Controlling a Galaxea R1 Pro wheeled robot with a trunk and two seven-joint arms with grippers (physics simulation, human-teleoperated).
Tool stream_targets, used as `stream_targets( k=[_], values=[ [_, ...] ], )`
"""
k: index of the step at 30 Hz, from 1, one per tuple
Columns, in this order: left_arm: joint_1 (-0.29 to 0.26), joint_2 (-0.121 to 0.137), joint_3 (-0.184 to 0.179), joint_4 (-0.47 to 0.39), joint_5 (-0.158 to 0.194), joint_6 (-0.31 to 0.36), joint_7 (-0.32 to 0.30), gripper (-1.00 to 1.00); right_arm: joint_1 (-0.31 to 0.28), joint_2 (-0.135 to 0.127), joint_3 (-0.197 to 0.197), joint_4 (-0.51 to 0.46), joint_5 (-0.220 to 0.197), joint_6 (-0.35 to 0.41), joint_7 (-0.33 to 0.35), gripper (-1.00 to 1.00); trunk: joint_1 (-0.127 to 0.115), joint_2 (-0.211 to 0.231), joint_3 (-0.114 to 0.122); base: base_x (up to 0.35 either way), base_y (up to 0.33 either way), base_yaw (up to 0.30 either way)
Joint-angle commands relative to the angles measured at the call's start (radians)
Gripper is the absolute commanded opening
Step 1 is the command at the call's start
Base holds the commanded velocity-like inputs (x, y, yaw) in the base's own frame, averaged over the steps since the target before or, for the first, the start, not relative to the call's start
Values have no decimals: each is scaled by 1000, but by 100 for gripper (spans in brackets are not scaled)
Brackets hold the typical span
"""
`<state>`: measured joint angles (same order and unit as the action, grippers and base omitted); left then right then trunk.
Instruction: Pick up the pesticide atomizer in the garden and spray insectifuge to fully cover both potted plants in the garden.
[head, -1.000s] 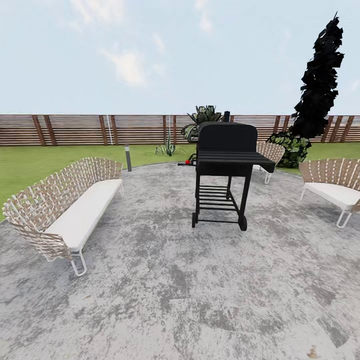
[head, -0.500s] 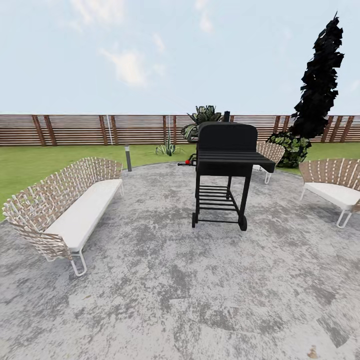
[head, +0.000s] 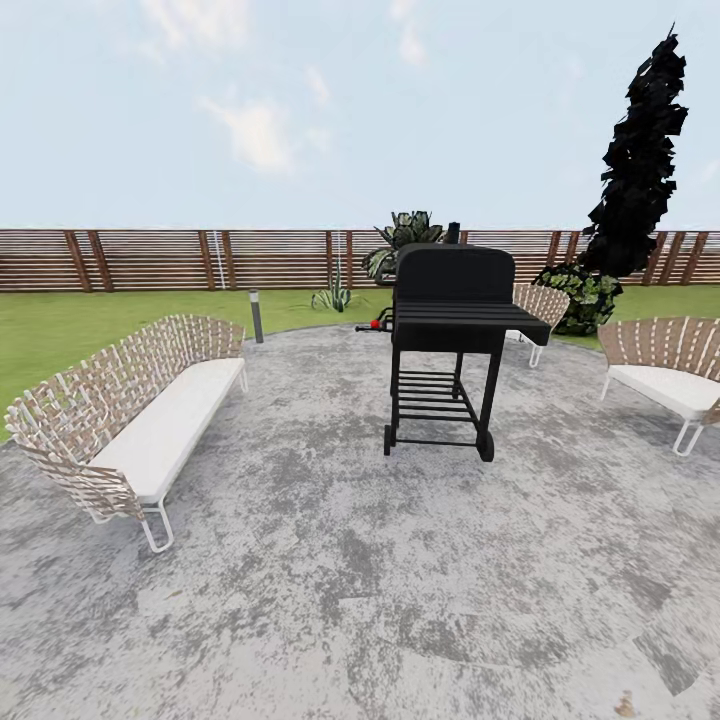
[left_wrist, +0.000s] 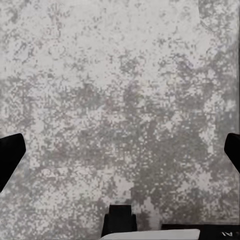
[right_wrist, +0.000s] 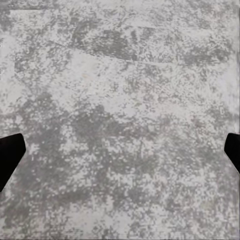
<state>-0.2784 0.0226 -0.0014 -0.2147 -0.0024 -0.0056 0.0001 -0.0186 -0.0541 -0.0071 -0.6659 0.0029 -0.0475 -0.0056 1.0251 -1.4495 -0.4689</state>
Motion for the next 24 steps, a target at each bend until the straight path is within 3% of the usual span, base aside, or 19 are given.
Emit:
stream_targets(
  k=[1,4,7,9,11,15,20,24],
  values=[
    [-18,1,0,0,0,-1,-1,100,-1,-3,-1,-24,0,-8,-1,100,0,-1,-1,0,0,0],
    [-53,6,0,-5,-1,-2,-1,100,-5,-10,-1,-77,0,-15,-1,100,0,-1,-1,0,0,0],
    [-76,27,2,-38,0,-38,1,100,-32,-28,-15,-115,-2,-16,-1,100,0,-1,-1,0,0,0],
    [-77,38,2,-55,0,-69,2,100,-56,-35,-38,-121,-2,-16,0,100,0,-1,-1,0,0,0],
    [-71,48,2,-64,-4,-122,2,100,-86,-40,-95,-117,-1,-16,4,100,0,-1,-1,0,0,0],
    [-69,51,1,-62,-8,-165,2,100,-97,-40,-129,-72,2,-21,10,100,0,-1,-1,0,0,0],
    [-68,52,3,-60,-3,-179,5,100,-101,-37,-134,49,8,-84,11,100,0,-1,-1,0,0,0],
    [-68,49,3,-58,-1,-180,28,100,-101,-36,-106,91,13,-166,12,100,0,-1,-1,0,0,0]
  ],
)
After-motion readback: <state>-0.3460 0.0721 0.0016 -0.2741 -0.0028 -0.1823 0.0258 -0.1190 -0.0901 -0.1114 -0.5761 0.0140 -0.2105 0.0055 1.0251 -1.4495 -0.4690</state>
